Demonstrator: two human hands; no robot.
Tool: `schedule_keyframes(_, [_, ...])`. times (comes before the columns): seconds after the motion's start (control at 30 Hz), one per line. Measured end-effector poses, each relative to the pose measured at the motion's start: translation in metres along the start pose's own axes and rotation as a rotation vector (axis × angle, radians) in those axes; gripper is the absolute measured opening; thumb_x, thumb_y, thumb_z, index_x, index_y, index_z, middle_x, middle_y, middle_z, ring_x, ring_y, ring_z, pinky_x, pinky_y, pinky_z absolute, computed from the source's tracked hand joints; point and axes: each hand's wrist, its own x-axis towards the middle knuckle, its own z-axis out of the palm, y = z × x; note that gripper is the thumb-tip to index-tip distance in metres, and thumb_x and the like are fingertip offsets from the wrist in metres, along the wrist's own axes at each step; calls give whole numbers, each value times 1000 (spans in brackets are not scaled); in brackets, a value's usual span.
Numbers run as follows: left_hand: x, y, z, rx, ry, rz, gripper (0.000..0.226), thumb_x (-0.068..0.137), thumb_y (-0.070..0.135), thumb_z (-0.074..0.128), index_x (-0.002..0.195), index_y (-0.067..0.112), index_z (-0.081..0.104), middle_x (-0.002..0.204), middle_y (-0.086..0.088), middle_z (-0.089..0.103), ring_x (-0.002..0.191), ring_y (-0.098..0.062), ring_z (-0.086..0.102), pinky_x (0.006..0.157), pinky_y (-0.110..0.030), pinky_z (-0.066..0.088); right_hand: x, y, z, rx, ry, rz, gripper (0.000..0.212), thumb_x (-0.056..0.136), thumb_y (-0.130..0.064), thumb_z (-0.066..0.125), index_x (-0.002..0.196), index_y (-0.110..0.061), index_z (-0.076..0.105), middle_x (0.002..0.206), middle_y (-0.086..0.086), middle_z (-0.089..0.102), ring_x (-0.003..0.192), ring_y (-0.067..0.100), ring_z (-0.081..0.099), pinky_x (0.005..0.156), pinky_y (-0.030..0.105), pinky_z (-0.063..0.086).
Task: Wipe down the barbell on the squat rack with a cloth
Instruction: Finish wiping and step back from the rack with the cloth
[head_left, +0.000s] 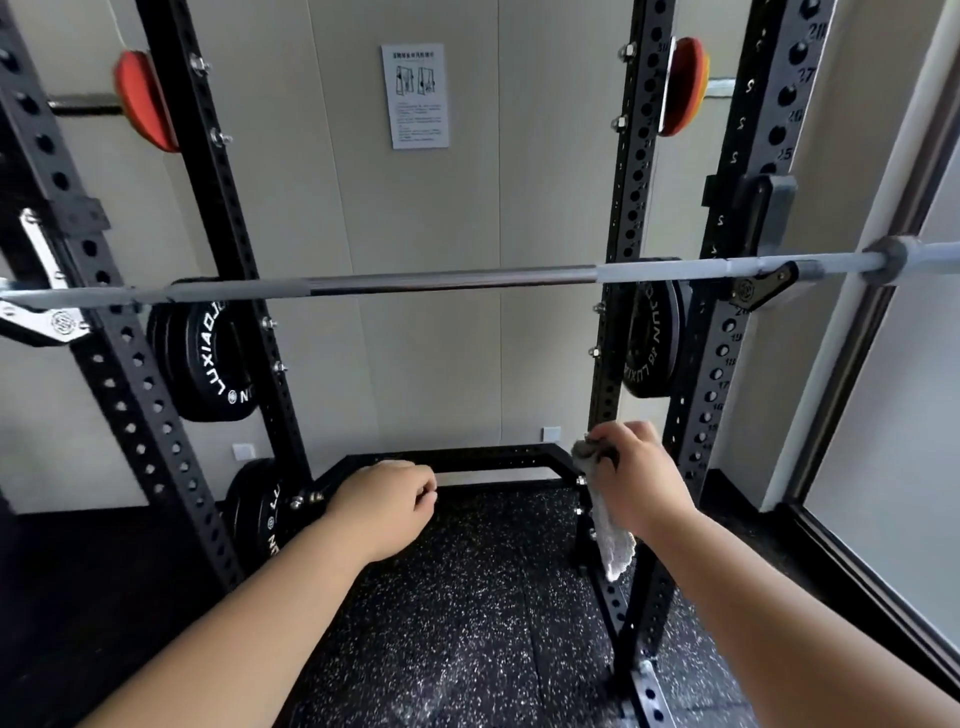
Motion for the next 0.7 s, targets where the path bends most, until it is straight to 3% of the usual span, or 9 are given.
schedule_keyframes(0.1, [-31,2,13,-15,-81,-17,20,102,45,47,107,37,65,111,19,59,102,-9,58,86,-37,55,-40,-2,7,24,-11,-28,42,95,-15,54,131,-36,60,128,-12,55,111,12,59,88,25,49])
schedule_keyframes(0.2, [-60,2,15,-23,-163,-31,22,102,49,48,111,38,65,116,17,54,100,-10,59,88,-39,56,-76,-12,4,71,-22,7,47,95,-12,55,134,-38,56,106,-22,57,87,-5,56,71,9,42])
schedule_keyframes(0.27, [-79,0,10,-26,-153,-34,23,103,49,48,114,38,64,119,17,54,99,-10,58,89,-38,55,-94,-15,0,52,6,21,38,94,-16,59,128,-33,60,95,-22,63,76,-7,56,60,10,40])
schedule_keyframes(0.4, [-111,-5,-6,-20,-146,-43,24,104,47,46,118,37,64,119,16,56,98,-9,57,85,-34,53,-127,-24,-12,58,36,35,17,94,-19,63,106,-31,65,89,-17,69,70,-2,60,53,16,41])
schedule_keyframes(0.57, [-174,-8,-20,-58,-150,-32,22,104,45,45,111,40,65,112,18,58,103,-8,57,88,-34,52,-186,-44,-15,4,77,3,20,96,-20,64,112,-32,68,115,-14,52,90,11,54,67,18,39])
schedule_keyframes(0.7, [-243,-20,-18,-65,-211,-24,24,104,45,44,116,40,64,113,18,58,100,-6,57,88,-34,54,-245,-65,5,-13,37,31,20,98,-24,62,113,-36,67,111,-13,54,85,8,54,63,19,40])
